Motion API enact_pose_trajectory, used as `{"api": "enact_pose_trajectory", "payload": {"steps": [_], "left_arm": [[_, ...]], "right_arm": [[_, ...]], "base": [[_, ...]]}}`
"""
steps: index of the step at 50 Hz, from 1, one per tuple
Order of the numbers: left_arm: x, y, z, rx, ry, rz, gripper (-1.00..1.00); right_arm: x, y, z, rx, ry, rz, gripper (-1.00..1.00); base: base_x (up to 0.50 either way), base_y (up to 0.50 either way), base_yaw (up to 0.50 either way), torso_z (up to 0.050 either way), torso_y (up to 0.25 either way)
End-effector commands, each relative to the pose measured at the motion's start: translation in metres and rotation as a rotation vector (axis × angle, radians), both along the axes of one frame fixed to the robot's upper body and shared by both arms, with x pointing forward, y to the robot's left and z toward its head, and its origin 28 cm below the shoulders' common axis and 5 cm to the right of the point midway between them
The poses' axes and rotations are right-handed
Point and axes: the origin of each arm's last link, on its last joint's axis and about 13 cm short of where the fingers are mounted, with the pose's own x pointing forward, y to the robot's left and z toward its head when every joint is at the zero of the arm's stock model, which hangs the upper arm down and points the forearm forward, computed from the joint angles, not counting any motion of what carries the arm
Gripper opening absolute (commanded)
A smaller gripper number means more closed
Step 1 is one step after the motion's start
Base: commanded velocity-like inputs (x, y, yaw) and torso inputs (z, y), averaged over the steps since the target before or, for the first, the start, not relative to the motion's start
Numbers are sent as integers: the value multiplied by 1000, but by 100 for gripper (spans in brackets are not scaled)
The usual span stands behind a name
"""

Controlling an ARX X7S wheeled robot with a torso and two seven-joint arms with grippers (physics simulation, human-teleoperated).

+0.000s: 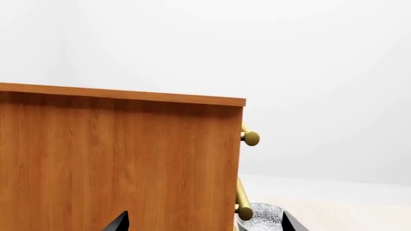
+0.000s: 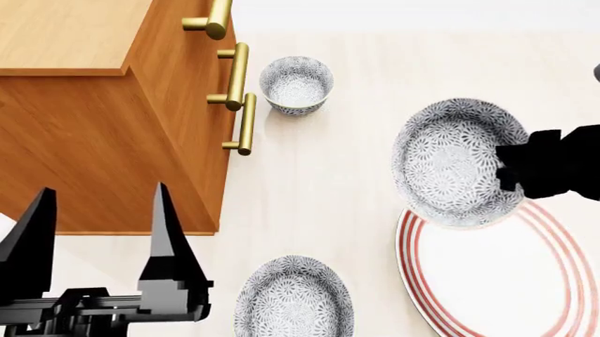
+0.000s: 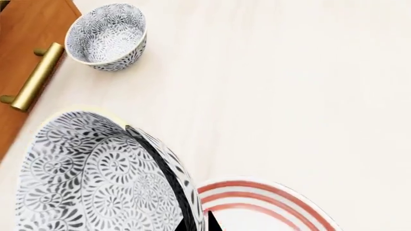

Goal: Put the bowl in the middle on the plate.

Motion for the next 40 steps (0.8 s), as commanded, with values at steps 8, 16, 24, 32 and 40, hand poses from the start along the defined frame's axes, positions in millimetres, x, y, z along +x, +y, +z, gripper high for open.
{"api": "enact_pose_trajectory", "payload": {"steps": [8, 16, 24, 32, 40], "left_arm": [[2, 0, -1, 2, 7, 8, 100], [1, 0, -1, 2, 7, 6, 100], [1, 0, -1, 2, 6, 9, 100], [2, 0, -2, 3, 10, 6, 100], [2, 0, -2, 4, 10, 5, 100]], "right_arm": [[-22, -19, -13, 43, -3, -64, -100], [-27, -28, -25, 64, 7, -107, -100], [-33, -36, -31, 86, 10, -144, -100], [-32, -41, -44, 110, 24, -178, -100], [-31, -45, -51, 123, 29, -209, -100]], "base": [[0, 0, 0, 0, 0], [0, 0, 0, 0, 0], [0, 0, 0, 0, 0], [0, 0, 0, 0, 0], [0, 0, 0, 0, 2]]}}
